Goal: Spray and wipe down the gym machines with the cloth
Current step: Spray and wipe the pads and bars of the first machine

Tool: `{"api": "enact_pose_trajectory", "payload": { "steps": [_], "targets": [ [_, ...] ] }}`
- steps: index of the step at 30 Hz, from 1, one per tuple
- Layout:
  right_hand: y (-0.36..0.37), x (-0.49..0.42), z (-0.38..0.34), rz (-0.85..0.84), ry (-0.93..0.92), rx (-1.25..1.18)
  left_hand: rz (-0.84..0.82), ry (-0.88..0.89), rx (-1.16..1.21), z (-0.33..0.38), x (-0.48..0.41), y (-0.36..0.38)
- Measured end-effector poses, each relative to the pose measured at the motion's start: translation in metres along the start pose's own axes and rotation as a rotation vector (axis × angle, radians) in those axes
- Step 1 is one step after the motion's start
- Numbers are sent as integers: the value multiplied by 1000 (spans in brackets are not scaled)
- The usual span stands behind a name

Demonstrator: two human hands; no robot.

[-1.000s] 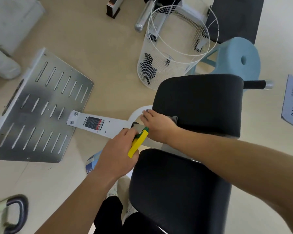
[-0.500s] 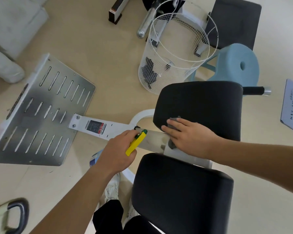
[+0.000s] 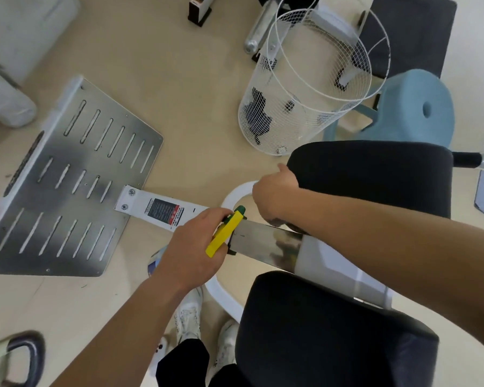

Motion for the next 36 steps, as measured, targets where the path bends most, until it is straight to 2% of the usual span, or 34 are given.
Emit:
{"api": "enact_pose_trajectory", "payload": {
  "steps": [4, 8, 11, 16, 21, 27, 30, 32, 34, 36],
  "targets": [
    [-54, -28, 41, 180, 145, -75, -4, 19, 39, 0, -5, -4],
    [-87, -33, 102, 231, 274, -215, -8, 39, 55, -3, -11, -4],
    [-67, -29, 108, 224, 194, -376, -3, 35, 61, -6, -12, -5],
    [-37, -14, 74, 259, 32, -42, 0, 25, 61, -11, -14, -6],
    [-42, -16, 73, 245, -93, -82, 37, 16, 68, -13, -17, -12],
    [-41, 1, 44, 111, -195, 10, 65, 26, 77, -3, -25, -14],
    [-8, 12, 3, -9, -306, 63, 63, 36, 77, 3, -29, -12],
    [22, 24, -23, -82, -424, 179, 57, 47, 76, 6, -32, -10],
    [29, 30, -22, -100, -466, 207, 55, 53, 77, 11, -35, -10],
    [9, 23, -2, -37, -421, 138, 54, 61, 76, 17, -37, -10]
  ]
}}
Point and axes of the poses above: each hand's wrist, its own x-axis away from the middle knuckle, its own y-axis out of the palm, z = x × y, the point moved 6 cm from there along -x, towards the middle knuckle, and after that the axes turned 15 degrees about -x, right-handed, at the moved point
